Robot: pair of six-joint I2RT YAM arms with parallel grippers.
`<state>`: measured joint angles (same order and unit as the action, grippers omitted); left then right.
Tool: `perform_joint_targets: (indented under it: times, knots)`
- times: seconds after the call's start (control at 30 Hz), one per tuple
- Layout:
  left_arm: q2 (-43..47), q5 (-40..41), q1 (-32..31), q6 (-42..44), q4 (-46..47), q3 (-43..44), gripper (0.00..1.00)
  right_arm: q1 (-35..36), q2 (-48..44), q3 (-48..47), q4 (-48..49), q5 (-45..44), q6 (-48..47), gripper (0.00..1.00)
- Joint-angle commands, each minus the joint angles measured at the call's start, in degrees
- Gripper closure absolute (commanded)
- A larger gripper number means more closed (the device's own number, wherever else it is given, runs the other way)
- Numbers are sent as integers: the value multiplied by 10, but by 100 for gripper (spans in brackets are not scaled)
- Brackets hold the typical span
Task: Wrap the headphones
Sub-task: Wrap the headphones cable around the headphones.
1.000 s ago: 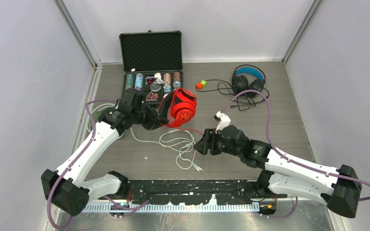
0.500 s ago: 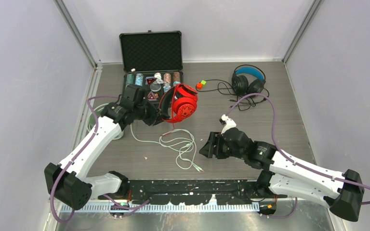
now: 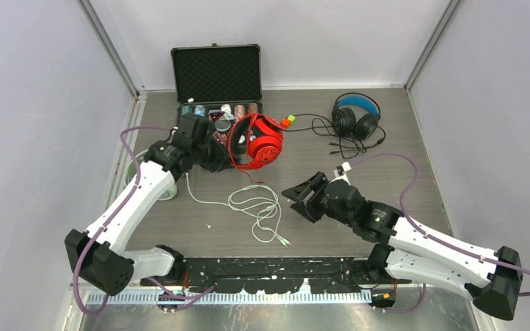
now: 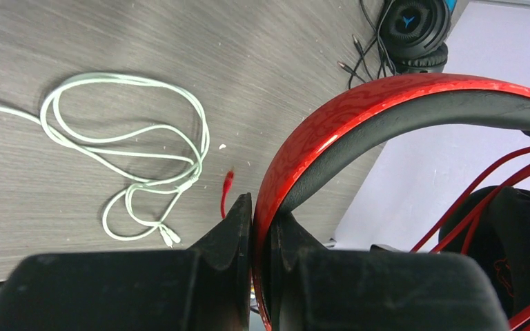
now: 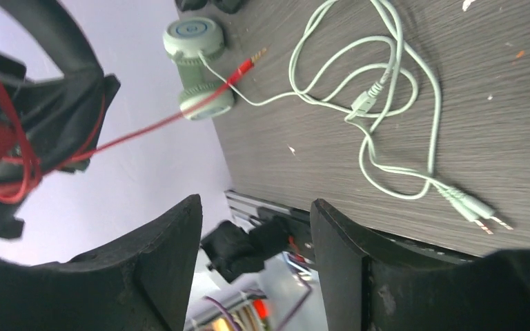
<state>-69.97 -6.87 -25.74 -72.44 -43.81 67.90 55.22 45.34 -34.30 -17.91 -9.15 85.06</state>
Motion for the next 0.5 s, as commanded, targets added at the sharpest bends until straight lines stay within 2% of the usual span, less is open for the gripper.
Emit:
perform_joint_targets:
  times: [0.0,0.27,0.47]
  knots:
    - [-6,27,2,43,23,63,100,-14,48,-45,50,-46,123,36]
    - [8,51,-18,35,81,57,100,-54,170,-65,134,13,284,38]
    - [1,53,-34,54,132,50,100,-73,267,-73,260,110,365,38]
